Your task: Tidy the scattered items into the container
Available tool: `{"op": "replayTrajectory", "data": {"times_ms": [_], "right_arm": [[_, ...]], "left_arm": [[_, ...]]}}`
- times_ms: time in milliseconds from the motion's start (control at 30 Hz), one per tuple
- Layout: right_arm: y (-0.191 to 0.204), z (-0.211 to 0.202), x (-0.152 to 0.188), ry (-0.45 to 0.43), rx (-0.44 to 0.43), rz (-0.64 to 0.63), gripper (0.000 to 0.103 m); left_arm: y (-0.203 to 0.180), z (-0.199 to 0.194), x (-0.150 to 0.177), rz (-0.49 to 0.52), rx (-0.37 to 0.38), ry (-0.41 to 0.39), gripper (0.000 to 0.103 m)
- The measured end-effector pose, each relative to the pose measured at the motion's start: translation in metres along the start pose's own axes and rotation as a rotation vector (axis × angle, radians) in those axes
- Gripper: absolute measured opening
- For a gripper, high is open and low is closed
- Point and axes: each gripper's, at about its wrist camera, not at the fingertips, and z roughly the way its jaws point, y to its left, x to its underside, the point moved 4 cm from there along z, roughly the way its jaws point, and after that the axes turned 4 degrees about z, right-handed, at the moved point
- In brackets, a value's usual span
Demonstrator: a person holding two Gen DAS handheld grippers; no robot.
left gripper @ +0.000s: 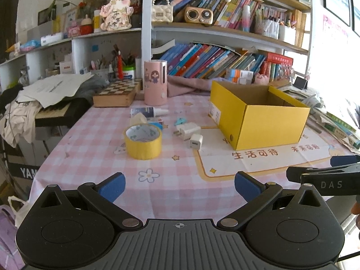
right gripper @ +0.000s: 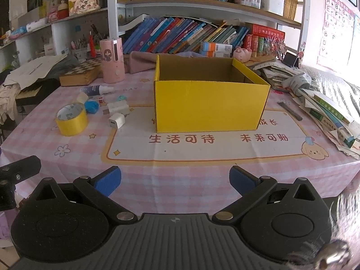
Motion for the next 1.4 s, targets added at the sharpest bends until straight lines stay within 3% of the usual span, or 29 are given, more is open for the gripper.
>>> {"op": "replayTrajectory", "data": {"times_ms": [367,933,1400], "right_arm": [[0.005,0.001,-0.003,-0.007,0.002,-0.009,0.103],[0.017,-0.003,-0.010,-0.055,0.004,-0.027,0.103],[0.042,-0.001,-0.022,-0.105,-0.055,-0.055,0.103]], "left_arm": [[0.003,0.006,-0.001,0.013,0.012,0.062,0.103],[0.014,0.009,-0.006,0.017,0.039,0.081,0.103],[0.039,0.002,-0.008,-0.036,-0.011,0.028,0.103]]}}
